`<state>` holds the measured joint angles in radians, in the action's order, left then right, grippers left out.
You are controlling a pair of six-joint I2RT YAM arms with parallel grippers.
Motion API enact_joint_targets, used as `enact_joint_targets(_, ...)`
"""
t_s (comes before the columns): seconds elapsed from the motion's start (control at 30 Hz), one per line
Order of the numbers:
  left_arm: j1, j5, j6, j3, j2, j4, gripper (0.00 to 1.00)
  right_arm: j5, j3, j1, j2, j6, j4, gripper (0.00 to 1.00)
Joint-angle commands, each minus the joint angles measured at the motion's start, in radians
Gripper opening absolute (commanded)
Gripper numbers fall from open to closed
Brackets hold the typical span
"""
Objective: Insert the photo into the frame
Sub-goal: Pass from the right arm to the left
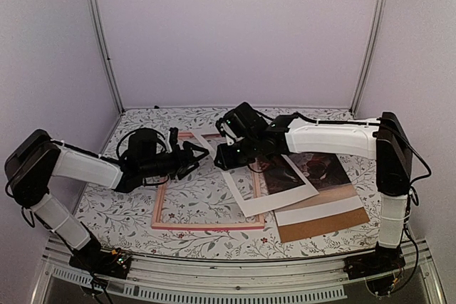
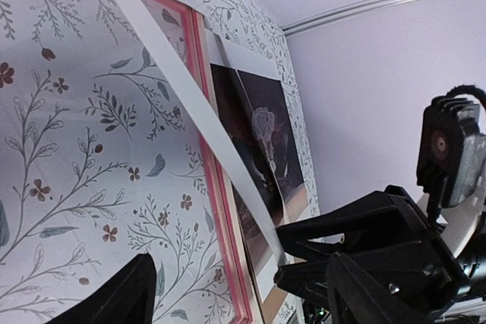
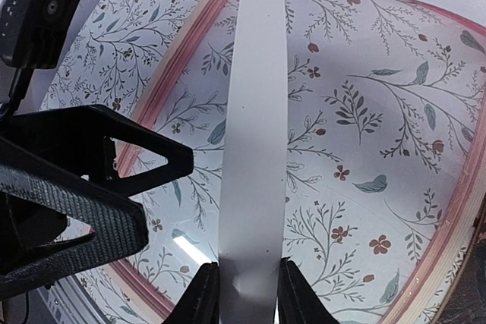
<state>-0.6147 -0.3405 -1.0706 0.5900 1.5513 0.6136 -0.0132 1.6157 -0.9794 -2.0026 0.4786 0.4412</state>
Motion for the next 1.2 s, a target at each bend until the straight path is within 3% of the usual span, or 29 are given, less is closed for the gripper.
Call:
enact_joint_targets(0.0, -0.01, -0.032, -0.028, 0.018, 0.052, 0.088, 0.77, -0.026, -0.01, -0.011, -0.017, 0.018, -0.035, 0.28)
enact_joint_targets(0.53, -0.012, -0.091, -0.085, 0.038, 0.182, 0.243, 0.46, -0.045, -0.001, -0.034, -0.045, 0.028, -0.046, 0.28)
enact_joint_targets(0.73, -0.01, -0.101, -0.091, 0.04, 0.194, 0.263, 0.3, -0.051, 0.011, -0.039, -0.053, 0.03, -0.045, 0.3)
enact_joint_targets(1.07, -0.008, -0.11, -0.062, 0.045, 0.192, 0.26, 0.0, -0.048, 0.001, -0.045, -0.036, 0.027, -0.034, 0.43)
enact_joint_targets(1.17, 0.001, -0.12, -0.031, 0.051, 0.162, 0.21, 0.0, -0.037, -0.004, -0.044, -0.021, 0.027, -0.017, 0.5)
